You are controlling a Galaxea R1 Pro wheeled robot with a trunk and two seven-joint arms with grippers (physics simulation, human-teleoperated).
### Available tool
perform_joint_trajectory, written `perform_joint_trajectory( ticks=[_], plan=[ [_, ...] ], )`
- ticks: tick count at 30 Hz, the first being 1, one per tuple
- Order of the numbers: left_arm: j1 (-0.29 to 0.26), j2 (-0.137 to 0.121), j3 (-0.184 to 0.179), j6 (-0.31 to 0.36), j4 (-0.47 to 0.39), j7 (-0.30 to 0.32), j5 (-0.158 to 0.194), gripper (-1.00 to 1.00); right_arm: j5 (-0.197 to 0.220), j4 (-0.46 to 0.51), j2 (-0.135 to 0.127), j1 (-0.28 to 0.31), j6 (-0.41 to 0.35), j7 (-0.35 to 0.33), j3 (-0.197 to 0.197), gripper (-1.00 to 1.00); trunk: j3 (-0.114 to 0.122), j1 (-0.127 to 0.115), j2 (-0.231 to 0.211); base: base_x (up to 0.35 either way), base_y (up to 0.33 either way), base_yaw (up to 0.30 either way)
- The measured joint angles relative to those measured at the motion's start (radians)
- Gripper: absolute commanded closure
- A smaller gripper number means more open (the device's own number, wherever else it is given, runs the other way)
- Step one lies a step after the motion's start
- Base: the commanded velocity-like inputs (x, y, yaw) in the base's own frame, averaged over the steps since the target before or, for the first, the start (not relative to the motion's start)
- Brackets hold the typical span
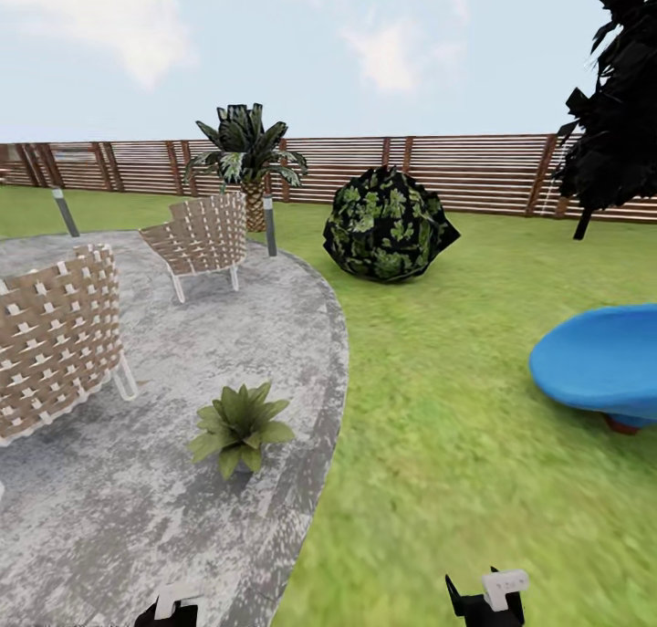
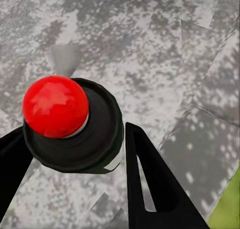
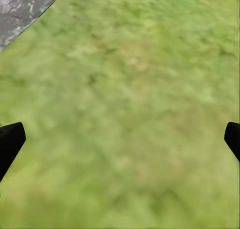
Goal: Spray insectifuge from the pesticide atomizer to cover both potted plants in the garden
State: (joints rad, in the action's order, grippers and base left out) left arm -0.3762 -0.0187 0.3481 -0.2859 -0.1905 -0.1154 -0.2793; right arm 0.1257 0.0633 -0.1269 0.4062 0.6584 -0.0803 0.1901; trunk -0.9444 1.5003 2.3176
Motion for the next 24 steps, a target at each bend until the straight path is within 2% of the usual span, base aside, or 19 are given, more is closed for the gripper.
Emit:
perform_joint_trajectory(
  ticks=[10, 19, 24],
  plan=[
    [0.000, 0.000, 0.000, 0.000, 0.000, 0.000, -0.001, 1.00, 0.000, 0.000, 0.000, 0.000, 0.000, 0.000, 0.000, -1.00, 0.001, 0.000, 0.000, 0.008, -0.003, 0.276],
    [0.000, 0.000, 0.000, 0.000, 0.000, 0.000, -0.002, 1.00, 0.000, 0.000, 0.000, 0.000, 0.000, 0.000, 0.000, -1.00, 0.004, 0.000, 0.000, 0.188, -0.150, 0.273],
    [0.000, 0.000, 0.000, 0.000, 0.000, 0.000, -0.002, 1.00, 0.000, 0.000, 0.001, 0.000, 0.000, 0.000, 0.001, -1.00, 0.004, 0.000, 0.000, 0.130, -0.096, 0.066]
  ],
)
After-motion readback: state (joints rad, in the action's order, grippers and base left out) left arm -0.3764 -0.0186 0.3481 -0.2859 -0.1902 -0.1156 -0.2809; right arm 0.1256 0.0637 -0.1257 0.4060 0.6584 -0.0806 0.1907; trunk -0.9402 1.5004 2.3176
